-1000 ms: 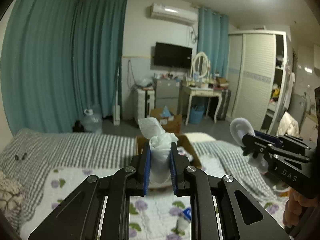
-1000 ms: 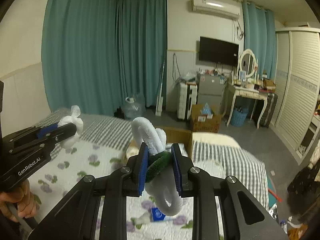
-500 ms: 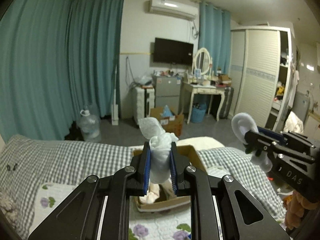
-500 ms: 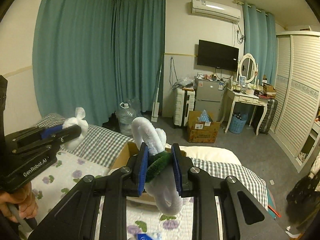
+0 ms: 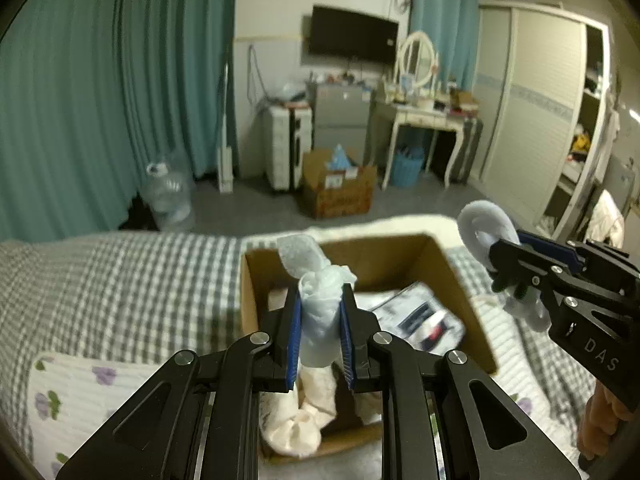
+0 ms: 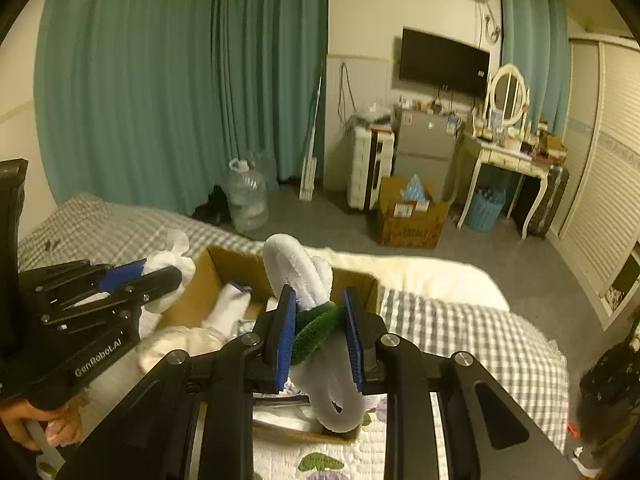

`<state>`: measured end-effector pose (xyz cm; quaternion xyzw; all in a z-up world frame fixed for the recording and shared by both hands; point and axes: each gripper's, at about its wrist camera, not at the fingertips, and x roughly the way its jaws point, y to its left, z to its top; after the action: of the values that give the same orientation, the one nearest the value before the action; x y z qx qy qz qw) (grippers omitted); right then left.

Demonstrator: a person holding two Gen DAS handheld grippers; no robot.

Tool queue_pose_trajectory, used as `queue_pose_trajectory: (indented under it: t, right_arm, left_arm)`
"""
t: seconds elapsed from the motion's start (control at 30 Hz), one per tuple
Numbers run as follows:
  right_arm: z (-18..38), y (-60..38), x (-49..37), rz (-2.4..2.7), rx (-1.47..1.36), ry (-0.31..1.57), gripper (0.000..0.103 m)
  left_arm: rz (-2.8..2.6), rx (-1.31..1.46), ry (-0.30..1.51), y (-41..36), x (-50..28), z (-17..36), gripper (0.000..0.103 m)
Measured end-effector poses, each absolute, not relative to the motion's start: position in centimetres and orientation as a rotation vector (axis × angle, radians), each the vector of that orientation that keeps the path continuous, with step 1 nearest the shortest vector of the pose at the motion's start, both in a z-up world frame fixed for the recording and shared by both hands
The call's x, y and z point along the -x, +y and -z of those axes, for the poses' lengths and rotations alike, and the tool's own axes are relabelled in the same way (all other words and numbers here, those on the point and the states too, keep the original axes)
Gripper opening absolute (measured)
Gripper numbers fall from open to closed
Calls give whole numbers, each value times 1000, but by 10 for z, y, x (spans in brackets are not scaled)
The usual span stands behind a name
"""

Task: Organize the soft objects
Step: 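Lift both socks and carry them over the cardboard box, then open both tools to drop the socks into the box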

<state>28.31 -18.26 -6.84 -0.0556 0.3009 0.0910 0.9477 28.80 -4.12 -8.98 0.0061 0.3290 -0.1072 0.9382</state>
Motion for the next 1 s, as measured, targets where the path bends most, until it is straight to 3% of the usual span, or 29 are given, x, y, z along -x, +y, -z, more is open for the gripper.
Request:
queue_pose_trajectory:
  t: [0.4, 0.57, 0.77, 0.8, 0.9, 0.93, 1.0]
  right_arm:
    - [146, -187, -348, -174, 115, 772, 23]
    - [164, -188, -357, -163, 135, 814, 23]
    - [172, -189, -358, -155, 138, 833, 28]
    - [169, -187, -356, -156, 140, 820, 33]
    - [157, -187, -347, -183, 132, 791, 62]
    - [151, -188, -342, -181, 128, 776, 64]
    - [139, -192, -334, -174, 118, 754, 64]
  left_arm:
    - [187, -27, 861, -52, -323, 155, 17]
    - [160, -81, 853, -57, -321, 159, 18]
    - [156, -79, 855, -56, -321, 158, 28]
    - [142, -75, 857, -55, -321, 156, 30]
    - [141, -51, 831, -48, -314, 144, 30]
    - [142, -51, 815, -46, -310, 137, 30]
    - [132, -66, 781, -44, -303, 122, 44]
